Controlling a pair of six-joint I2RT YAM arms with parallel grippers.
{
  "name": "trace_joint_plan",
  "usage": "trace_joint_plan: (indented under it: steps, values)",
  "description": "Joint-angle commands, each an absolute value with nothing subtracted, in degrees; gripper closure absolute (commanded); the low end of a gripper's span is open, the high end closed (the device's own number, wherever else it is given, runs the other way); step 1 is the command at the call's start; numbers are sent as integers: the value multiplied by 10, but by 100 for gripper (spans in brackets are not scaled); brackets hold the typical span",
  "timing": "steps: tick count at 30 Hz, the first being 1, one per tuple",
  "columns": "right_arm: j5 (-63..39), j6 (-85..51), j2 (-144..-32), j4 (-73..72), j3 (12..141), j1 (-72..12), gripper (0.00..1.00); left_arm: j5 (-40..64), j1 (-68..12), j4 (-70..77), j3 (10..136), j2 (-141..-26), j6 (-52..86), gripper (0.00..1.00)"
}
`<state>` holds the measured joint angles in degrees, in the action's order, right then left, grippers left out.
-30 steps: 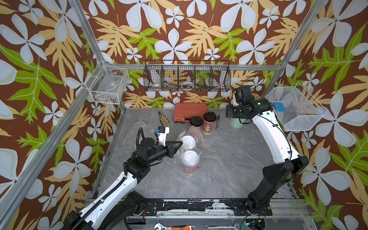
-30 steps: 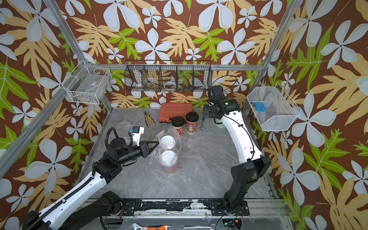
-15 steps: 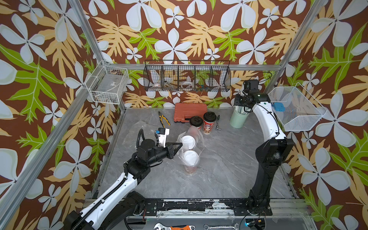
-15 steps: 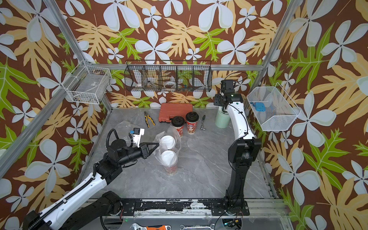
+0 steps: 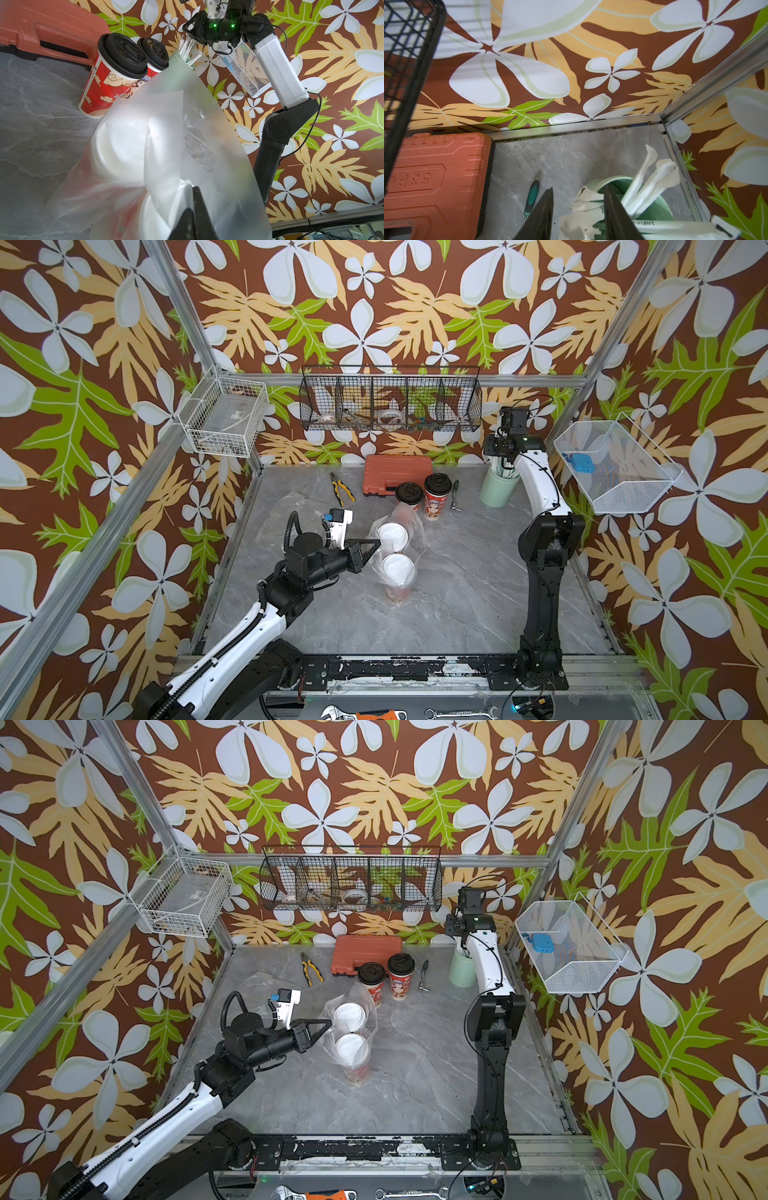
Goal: Pack milk tea into plastic carrier bags
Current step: Pick up the straw from the container.
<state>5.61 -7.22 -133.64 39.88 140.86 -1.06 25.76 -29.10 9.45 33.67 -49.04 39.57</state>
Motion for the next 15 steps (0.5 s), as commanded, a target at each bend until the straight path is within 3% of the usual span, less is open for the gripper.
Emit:
trace_joint_plan:
  steps: [1, 8, 15]
  values:
    - [78, -57, -1336, 367, 1412, -10, 65, 259, -291, 106, 335, -485, 401, 100]
    - [82, -47, -1338, 375, 1411, -9, 81, 256, -291, 110, 330, -480, 405, 100]
    - [88, -41, -1339, 377, 1405, -9, 82, 254, -290, 110, 326, -475, 407, 100]
